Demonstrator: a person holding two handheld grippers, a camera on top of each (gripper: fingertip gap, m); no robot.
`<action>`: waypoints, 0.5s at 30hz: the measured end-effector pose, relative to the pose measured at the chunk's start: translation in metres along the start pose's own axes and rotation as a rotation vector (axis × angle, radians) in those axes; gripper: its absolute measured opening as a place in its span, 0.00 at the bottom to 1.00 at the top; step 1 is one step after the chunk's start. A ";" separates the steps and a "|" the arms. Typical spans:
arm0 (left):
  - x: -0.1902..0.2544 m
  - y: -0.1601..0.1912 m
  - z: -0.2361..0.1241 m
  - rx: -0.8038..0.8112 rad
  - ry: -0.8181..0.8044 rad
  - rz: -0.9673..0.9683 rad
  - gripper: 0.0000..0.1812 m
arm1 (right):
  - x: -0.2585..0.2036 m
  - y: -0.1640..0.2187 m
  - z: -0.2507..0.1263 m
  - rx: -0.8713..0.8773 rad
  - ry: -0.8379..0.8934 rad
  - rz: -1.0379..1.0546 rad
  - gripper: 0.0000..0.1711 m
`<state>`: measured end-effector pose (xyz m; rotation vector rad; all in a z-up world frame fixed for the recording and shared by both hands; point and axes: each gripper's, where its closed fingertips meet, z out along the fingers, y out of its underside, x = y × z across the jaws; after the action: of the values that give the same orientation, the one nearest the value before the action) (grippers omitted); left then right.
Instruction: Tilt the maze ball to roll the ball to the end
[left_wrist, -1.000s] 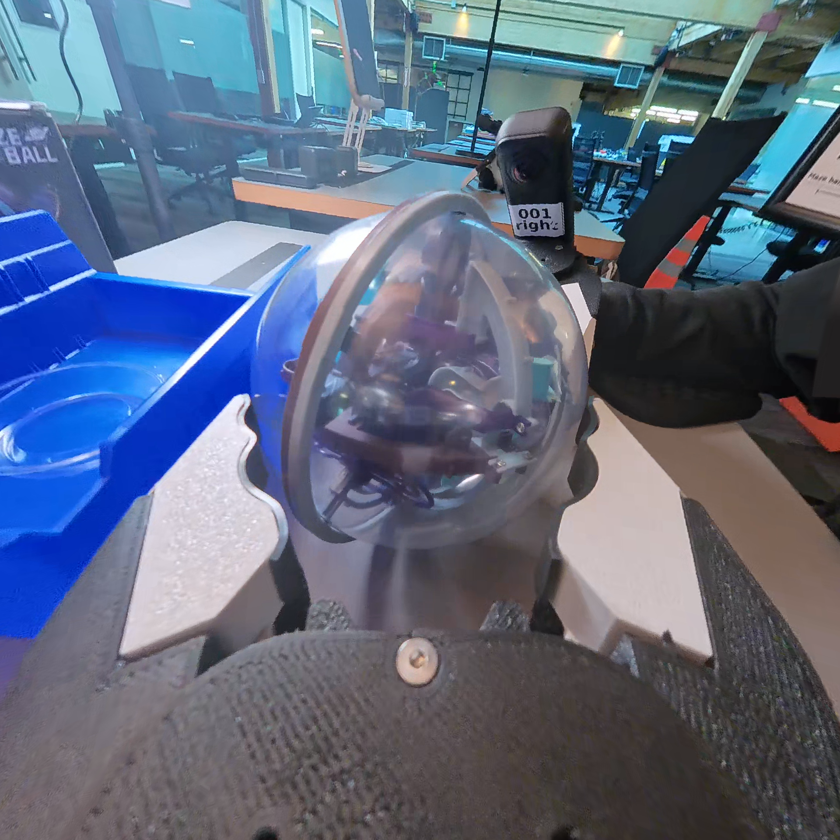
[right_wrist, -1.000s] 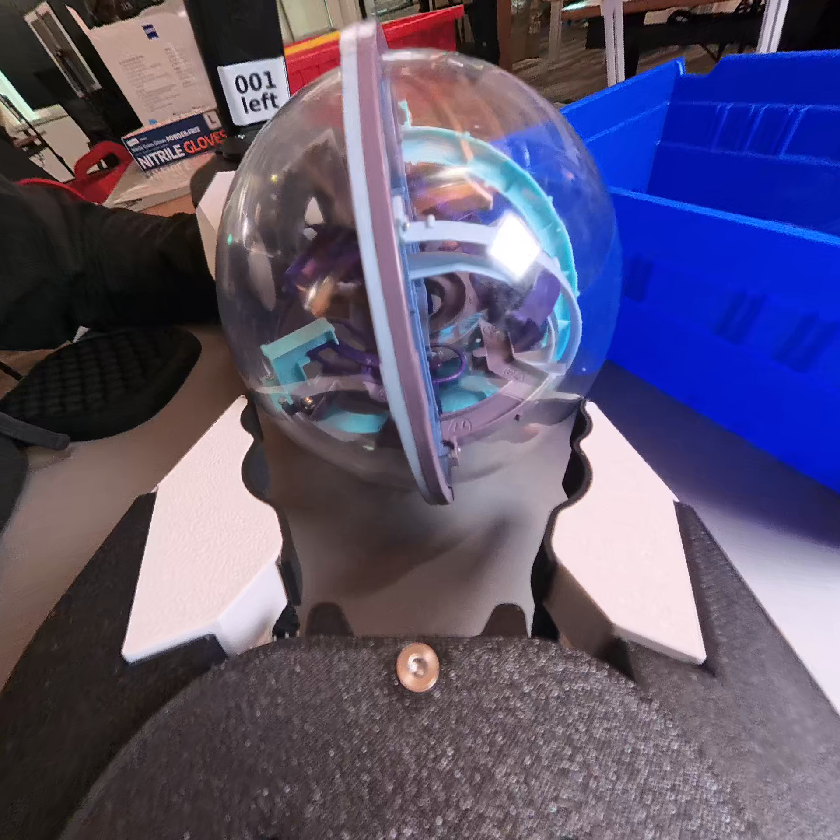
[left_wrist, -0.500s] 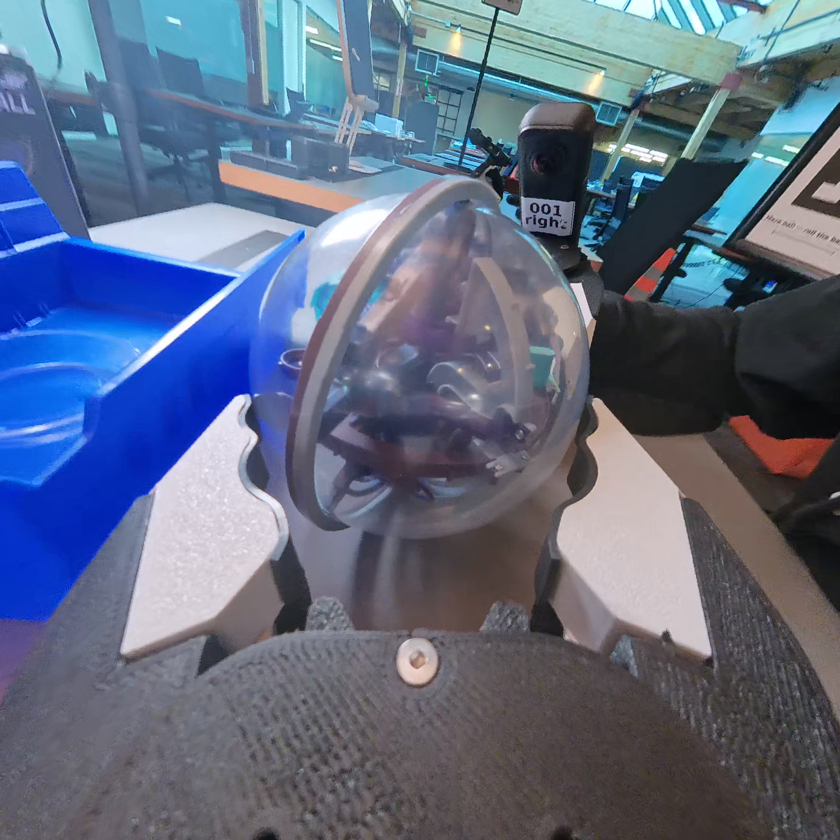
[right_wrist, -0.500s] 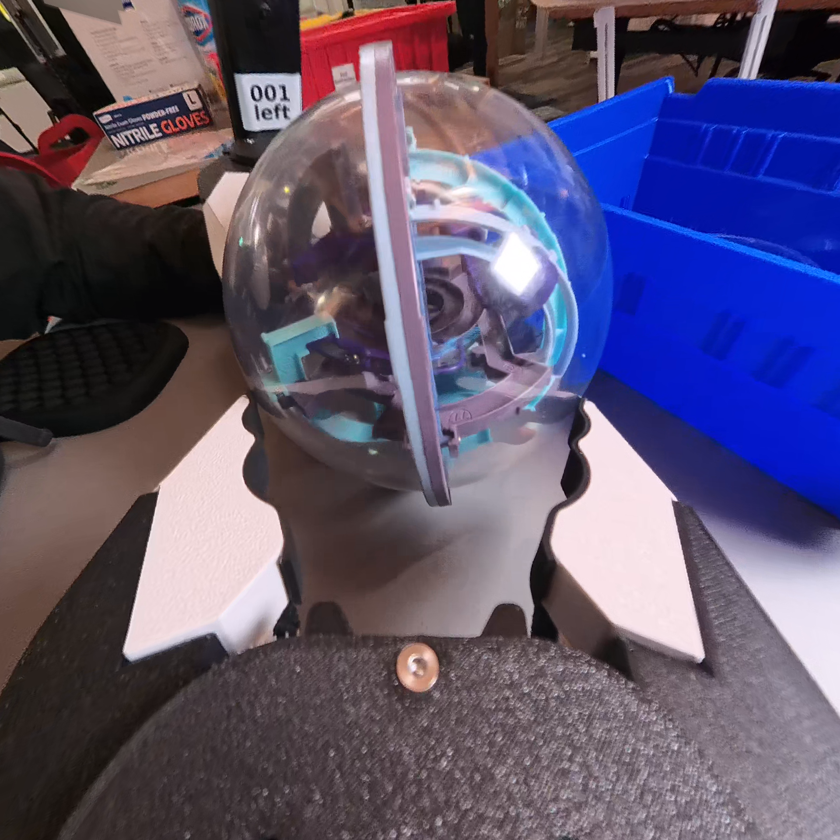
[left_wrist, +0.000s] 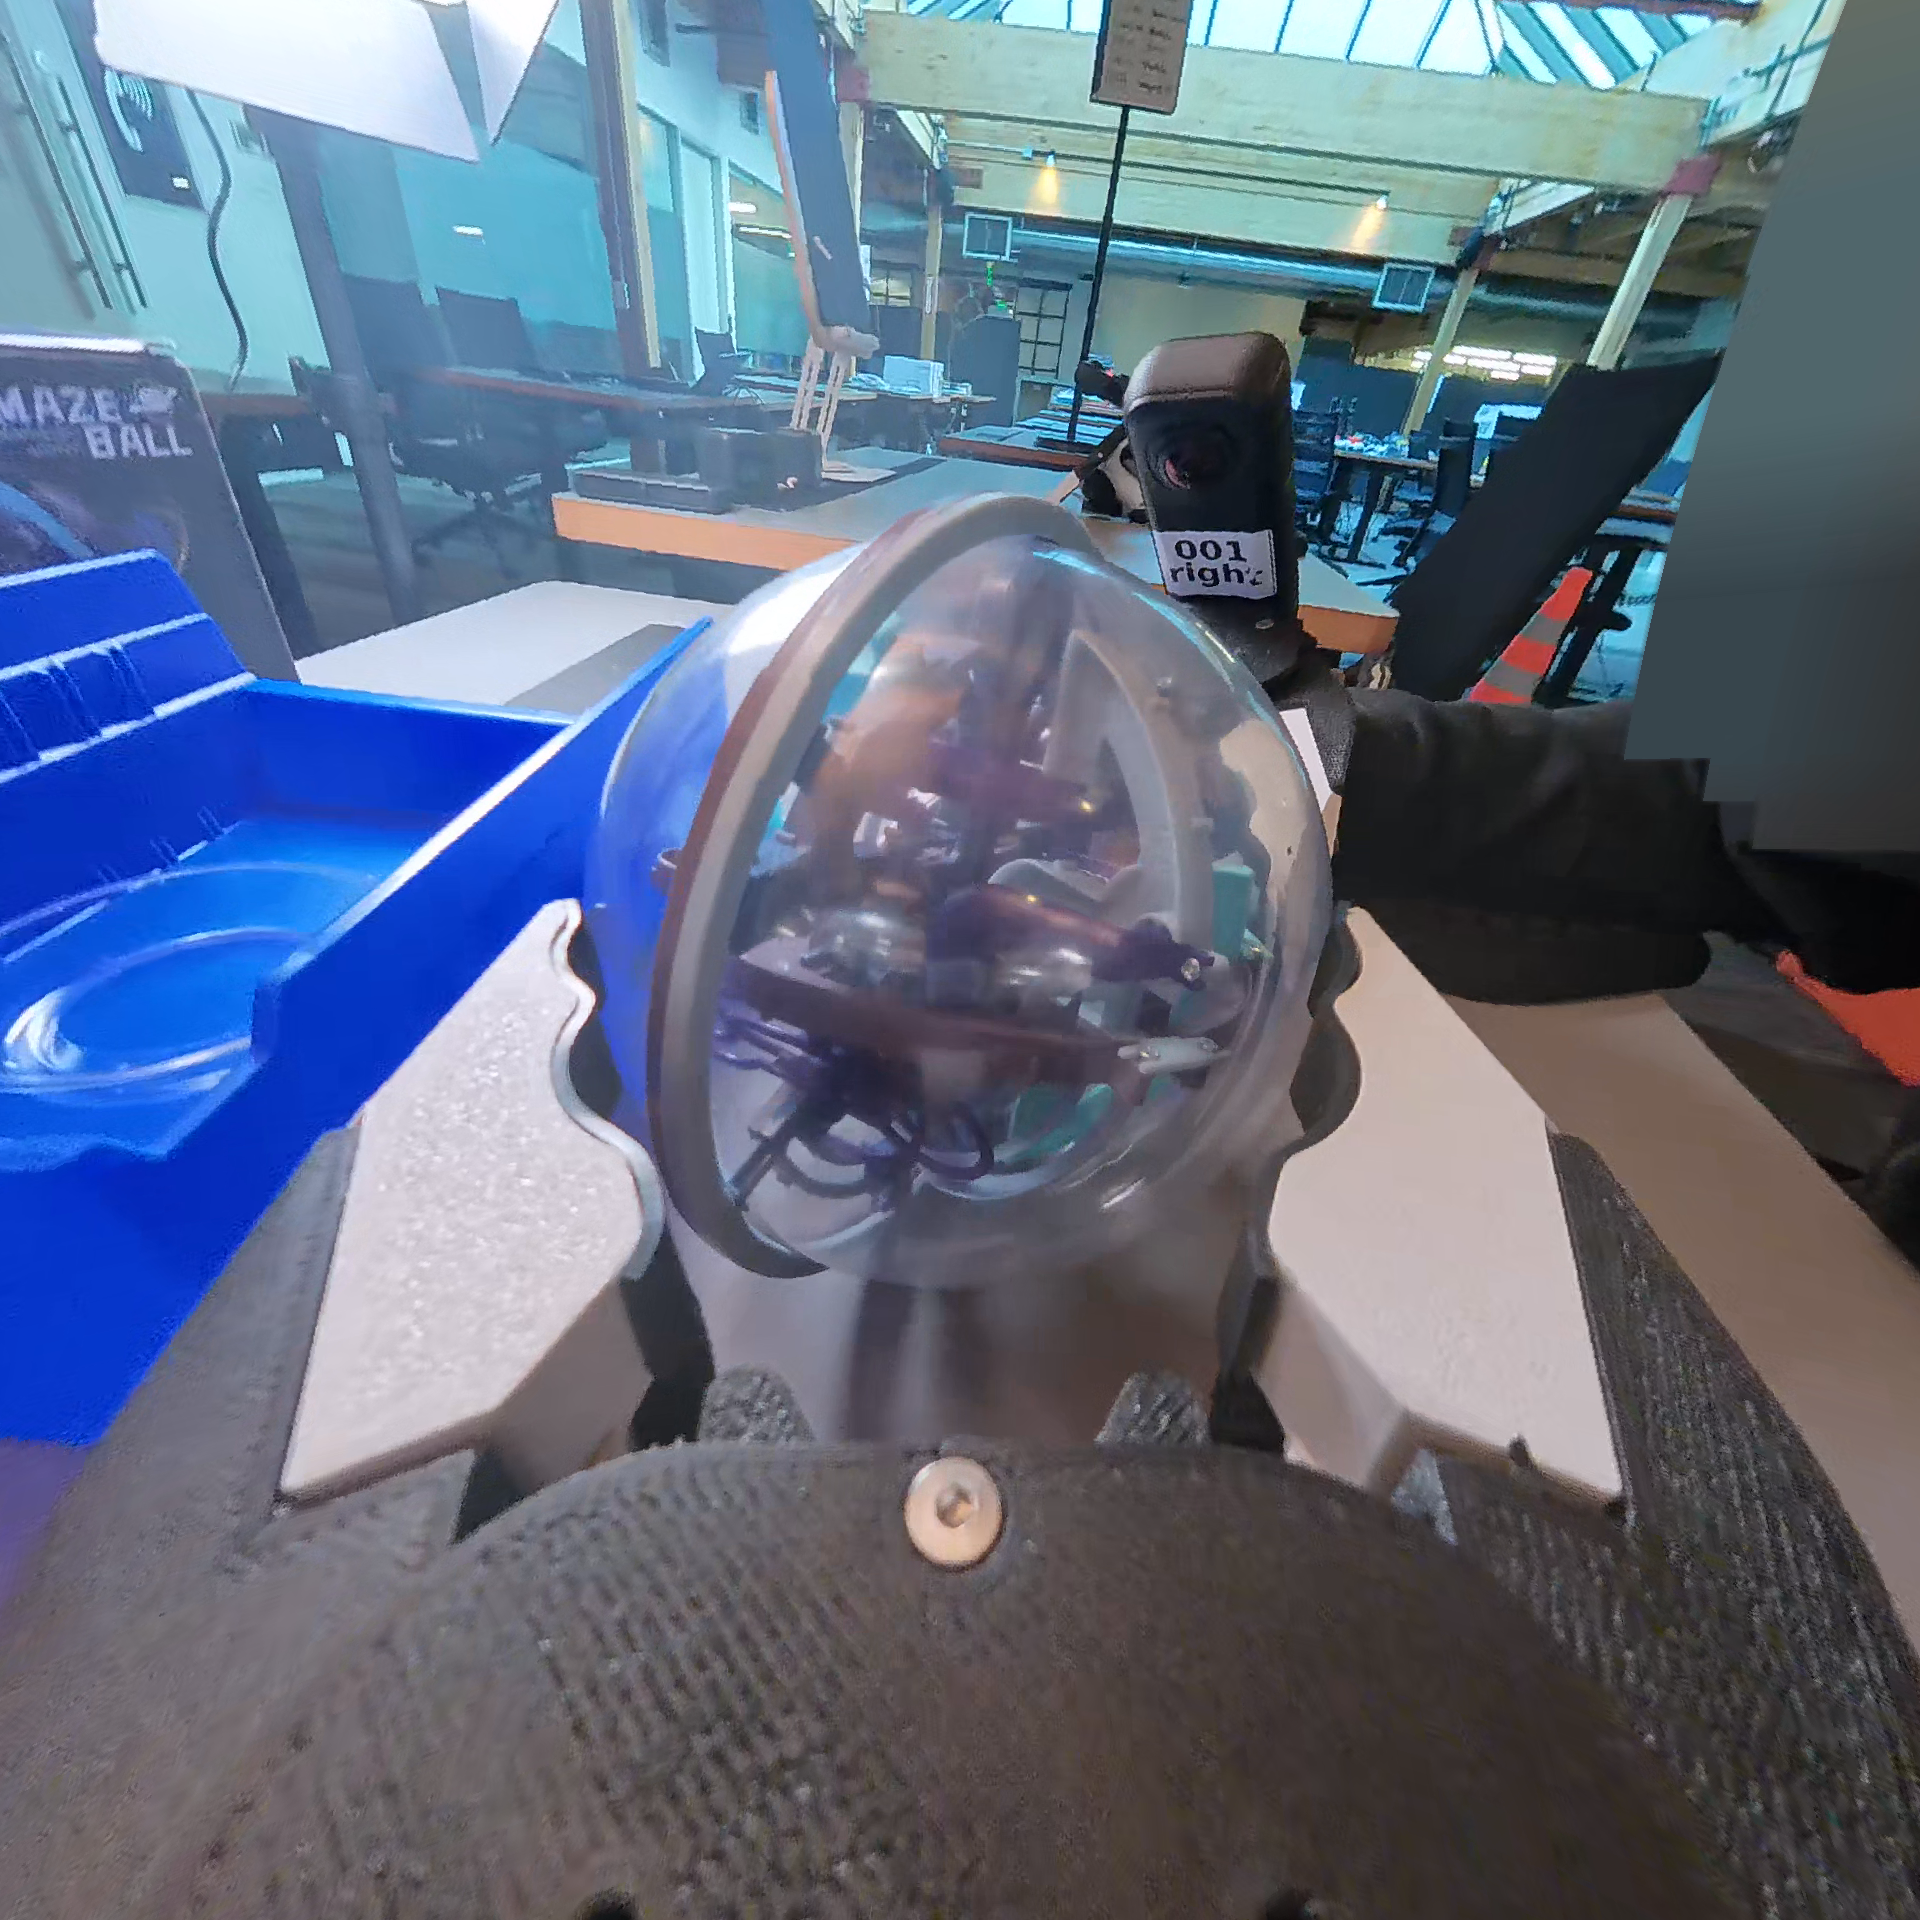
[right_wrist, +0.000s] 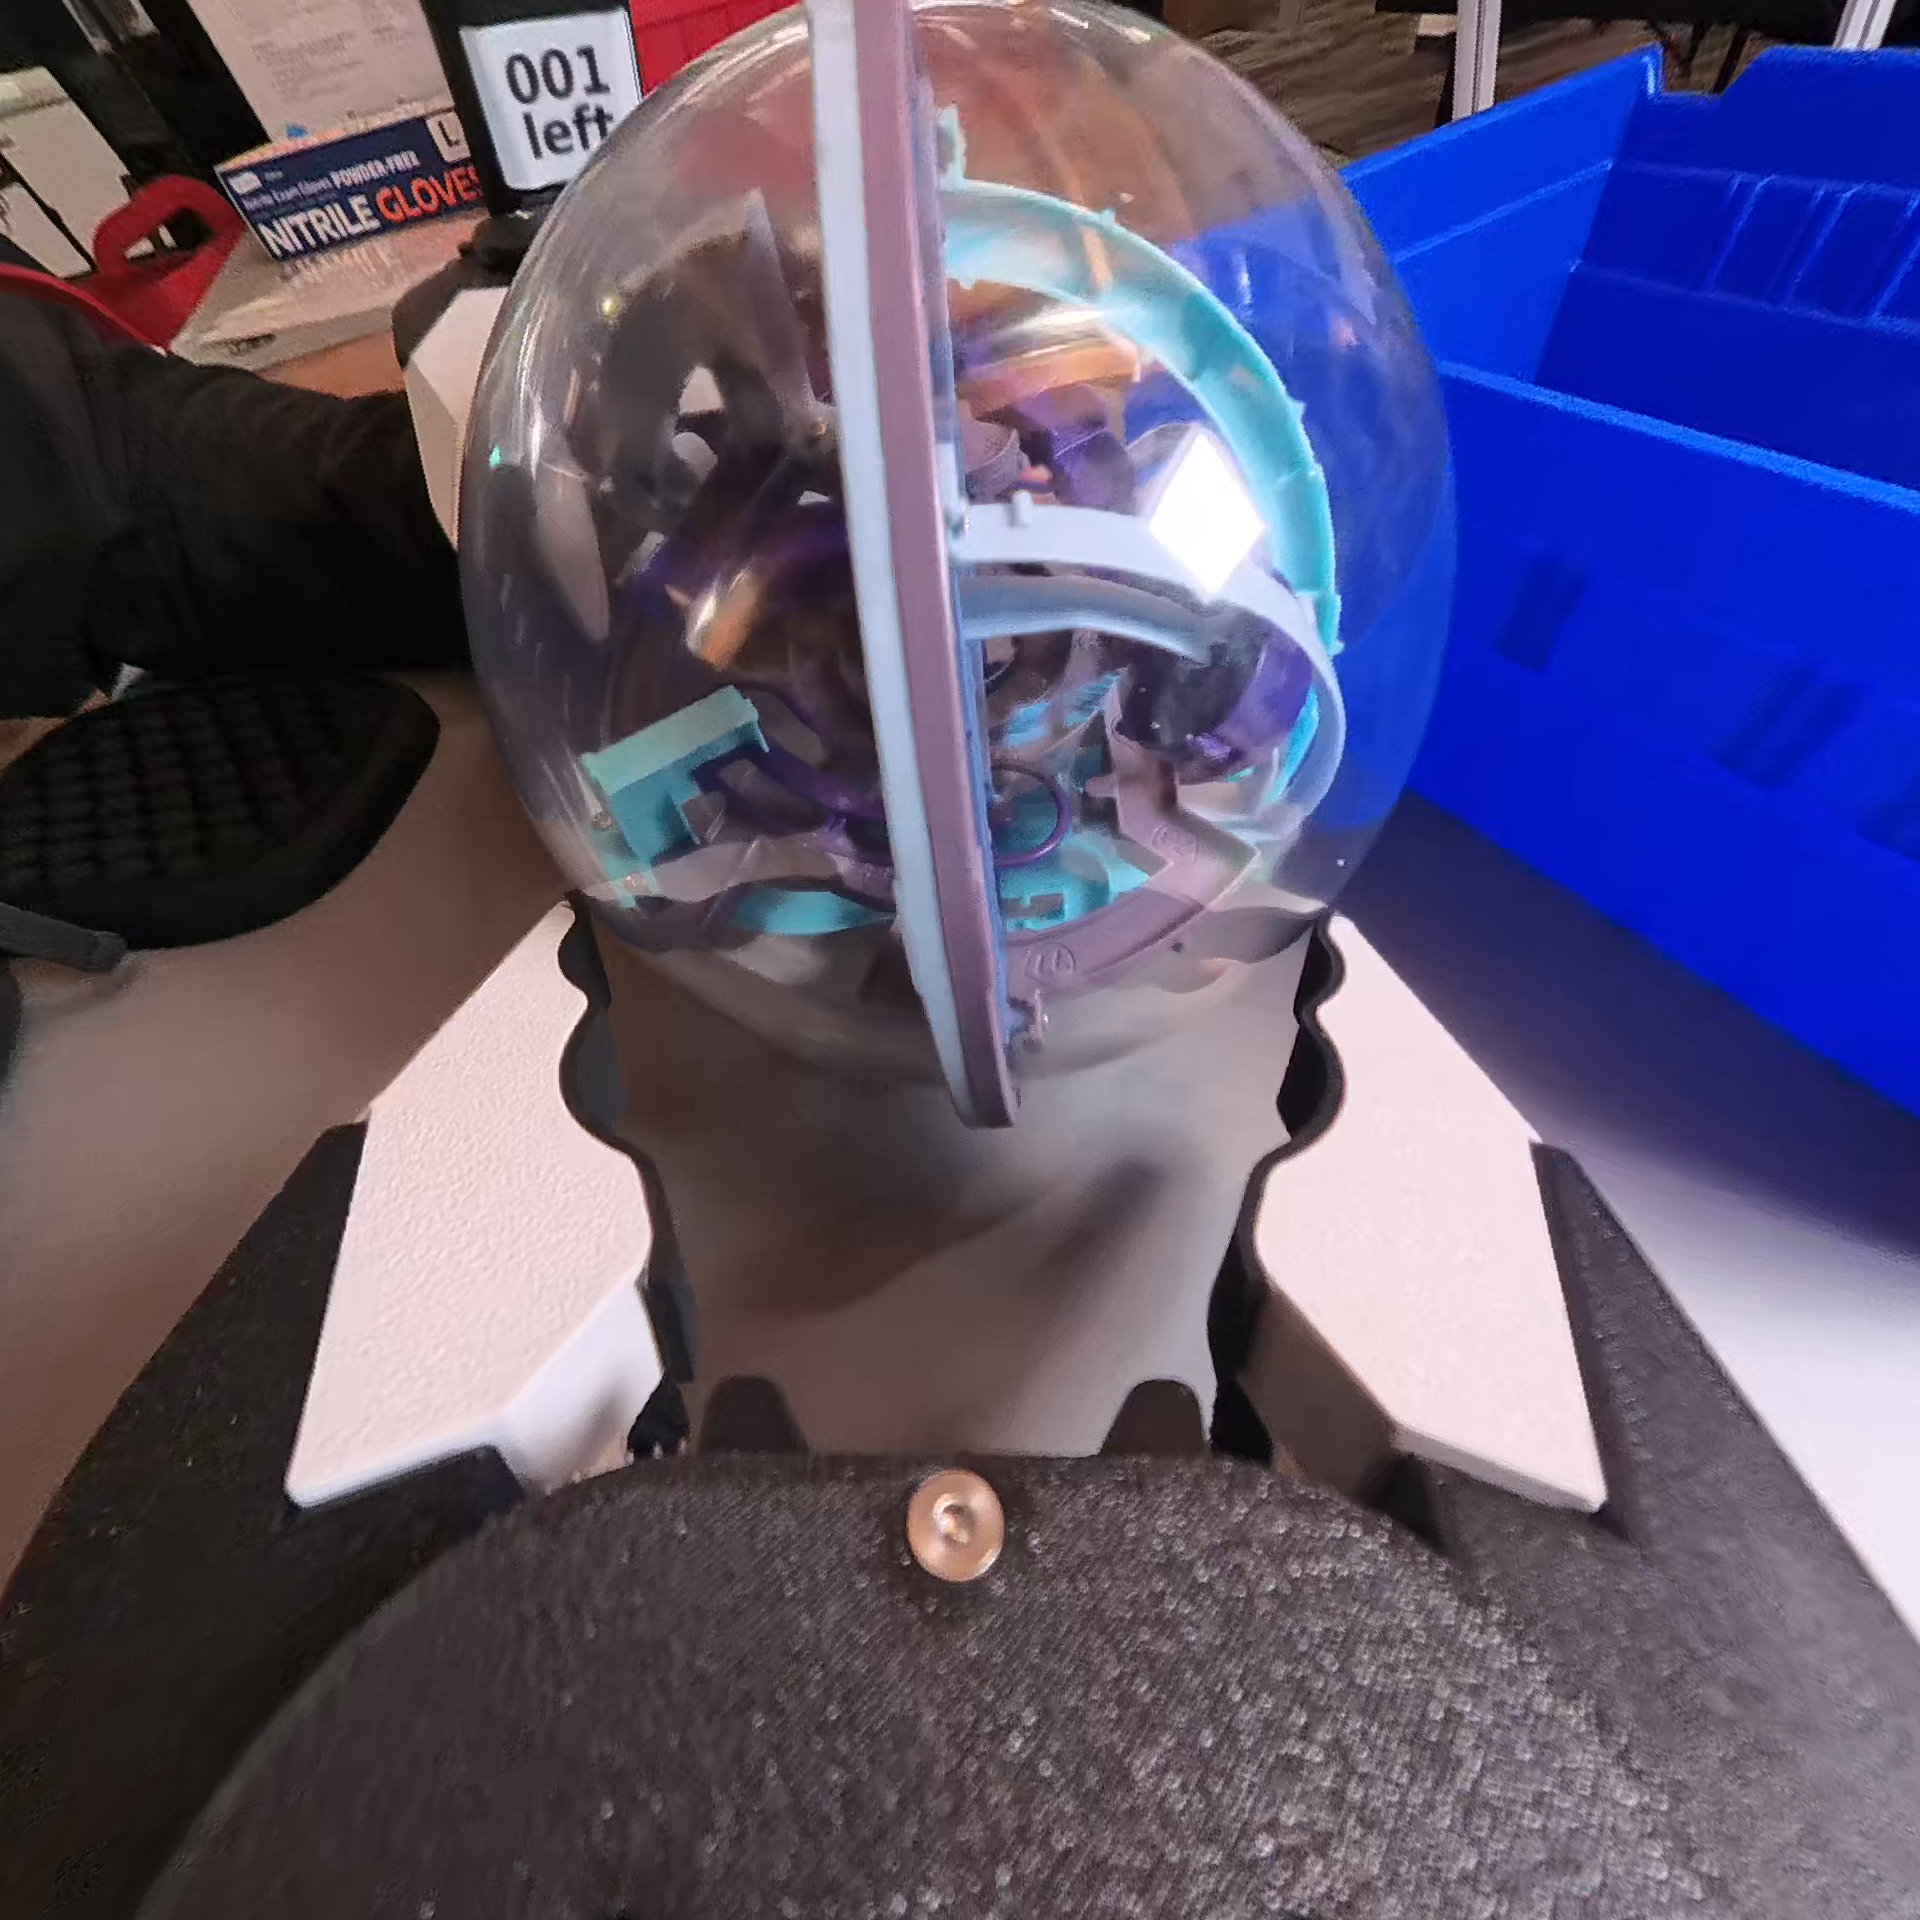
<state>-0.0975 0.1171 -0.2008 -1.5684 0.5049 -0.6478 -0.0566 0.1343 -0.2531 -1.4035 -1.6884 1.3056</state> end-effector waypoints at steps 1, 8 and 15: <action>-0.001 0.000 0.000 -0.002 -0.001 -0.028 0.73 | 0.000 0.000 0.000 0.000 -0.007 0.020 0.75; -0.011 -0.001 0.001 -0.043 -0.028 -0.259 0.72 | 0.000 -0.003 -0.003 -0.001 -0.054 0.172 0.74; -0.026 -0.004 0.002 -0.011 -0.028 -0.460 0.67 | 0.013 -0.028 -0.015 0.023 0.285 -0.434 0.79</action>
<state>-0.1157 0.1360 -0.2001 -1.7158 0.1214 -0.9686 -0.0576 0.1524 -0.2235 -1.0695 -1.6537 0.8388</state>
